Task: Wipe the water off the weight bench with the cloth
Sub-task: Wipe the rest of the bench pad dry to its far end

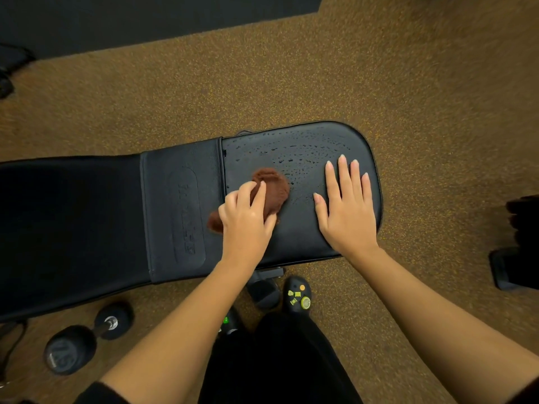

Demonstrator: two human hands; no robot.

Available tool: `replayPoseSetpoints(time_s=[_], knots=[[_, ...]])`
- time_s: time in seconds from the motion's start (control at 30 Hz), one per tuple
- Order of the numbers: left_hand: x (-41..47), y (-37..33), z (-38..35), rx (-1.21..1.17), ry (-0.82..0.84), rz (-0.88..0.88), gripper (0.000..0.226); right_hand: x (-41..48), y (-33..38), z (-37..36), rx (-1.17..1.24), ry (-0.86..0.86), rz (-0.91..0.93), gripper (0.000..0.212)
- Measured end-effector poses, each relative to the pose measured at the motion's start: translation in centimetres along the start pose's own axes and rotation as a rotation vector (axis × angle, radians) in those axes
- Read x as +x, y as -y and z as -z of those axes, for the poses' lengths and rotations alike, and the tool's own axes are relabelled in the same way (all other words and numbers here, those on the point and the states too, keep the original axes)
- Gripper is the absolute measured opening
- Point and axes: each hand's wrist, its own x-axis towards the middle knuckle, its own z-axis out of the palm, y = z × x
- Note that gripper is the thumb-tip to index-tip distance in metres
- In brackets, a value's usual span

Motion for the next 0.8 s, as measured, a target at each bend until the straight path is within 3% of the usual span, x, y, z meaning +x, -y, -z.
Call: replayPoseSetpoints(time_s=[0.4,0.67,0.8], knots=[[5.0,-0.8,0.8,-0.002,0.071,0.132,0.054,-0.1,-0.1,-0.1,0.008,-0.014,-0.005,0.057],[3.7,-0.3,0.0,0.067,0.017,-0.04,0.055,0.0,0.0,-0.2,0.01,-0.015,-0.002,0.057],[6.5,-0.1,0.8,0.103,0.069,-0.005,0.052,0.0,-0.1,-0.3,0.008,-0.016,-0.002,0.057]])
